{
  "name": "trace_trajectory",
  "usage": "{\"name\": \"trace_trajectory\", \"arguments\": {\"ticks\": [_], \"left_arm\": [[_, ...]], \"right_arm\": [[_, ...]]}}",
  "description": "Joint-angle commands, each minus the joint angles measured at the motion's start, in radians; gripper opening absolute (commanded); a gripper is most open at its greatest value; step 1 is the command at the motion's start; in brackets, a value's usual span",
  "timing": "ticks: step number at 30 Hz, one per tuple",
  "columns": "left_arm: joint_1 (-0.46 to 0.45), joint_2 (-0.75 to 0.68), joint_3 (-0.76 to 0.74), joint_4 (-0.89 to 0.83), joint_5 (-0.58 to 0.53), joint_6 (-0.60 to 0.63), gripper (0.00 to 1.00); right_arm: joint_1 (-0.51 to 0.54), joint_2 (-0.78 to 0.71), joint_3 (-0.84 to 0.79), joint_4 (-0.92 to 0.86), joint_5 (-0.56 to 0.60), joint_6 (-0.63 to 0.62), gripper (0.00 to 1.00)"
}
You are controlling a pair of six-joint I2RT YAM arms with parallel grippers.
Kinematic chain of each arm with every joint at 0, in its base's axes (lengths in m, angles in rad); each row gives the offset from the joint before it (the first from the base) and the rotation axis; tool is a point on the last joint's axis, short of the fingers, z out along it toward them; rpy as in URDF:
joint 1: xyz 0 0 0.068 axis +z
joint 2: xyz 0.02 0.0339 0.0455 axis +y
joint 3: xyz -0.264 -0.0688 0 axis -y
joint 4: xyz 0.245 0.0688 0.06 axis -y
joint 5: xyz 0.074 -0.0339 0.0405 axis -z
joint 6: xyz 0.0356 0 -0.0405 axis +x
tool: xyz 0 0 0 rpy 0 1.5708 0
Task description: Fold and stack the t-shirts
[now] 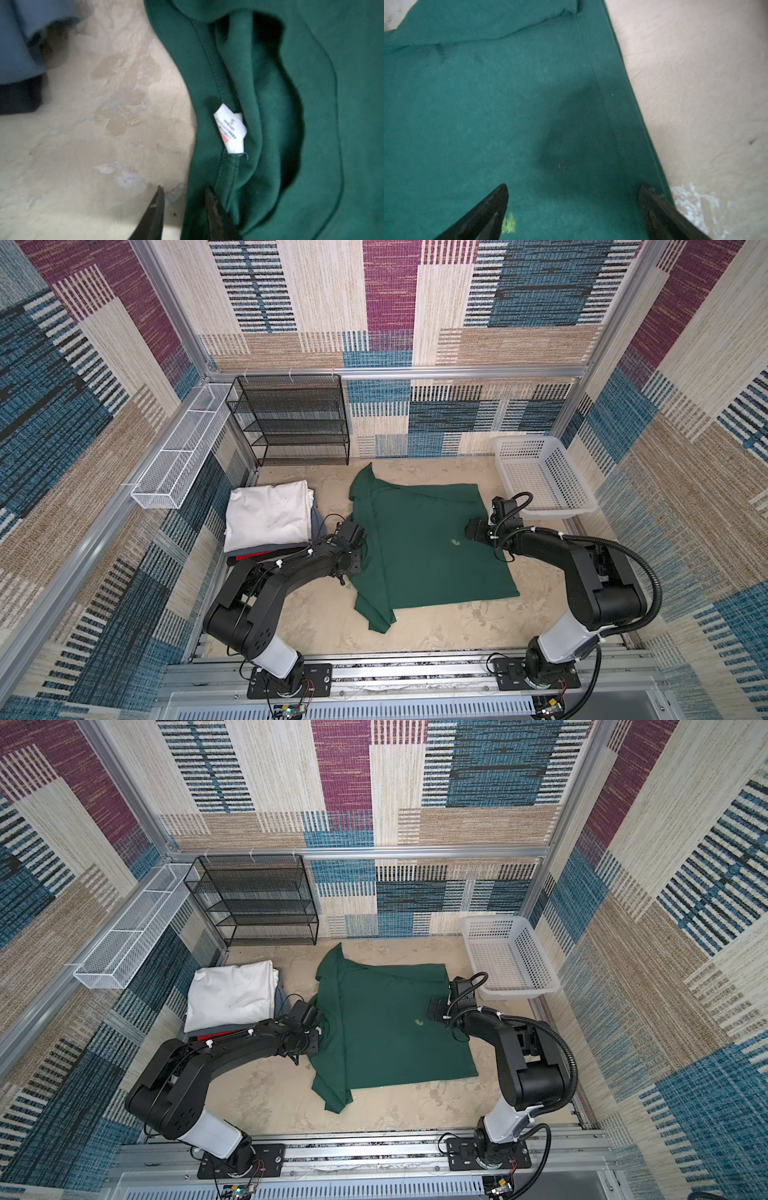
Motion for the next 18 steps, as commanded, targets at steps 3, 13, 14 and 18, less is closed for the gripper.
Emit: {"name": "trace_trajectory", "arguments": {"ticks": [3, 13, 14, 18], "left_arm": [[0.013, 0.035, -0.016, -0.101, 0.022, -0.026, 0.00], [0.151, -0.063, -0.042, -0.132, 0.094, -0.052, 0.00], [0.158, -0.083, -0.034, -0.159, 0.069, -0.043, 0.00], [0.225, -0.180, -0.054, -0.198, -0.016, -0.020, 0.00]], "right_arm": [[0.000, 0.022, -0.002, -0.083, 0.028, 0.006, 0.98], [-0.003, 0.027, -0.003, -0.159, 0.121, -0.025, 0.98], [-0.006, 0.022, -0.009, -0.163, 0.132, -0.022, 0.98], [-0.024, -0.006, -0.026, -0.163, 0.140, -0.015, 0.98]]}}
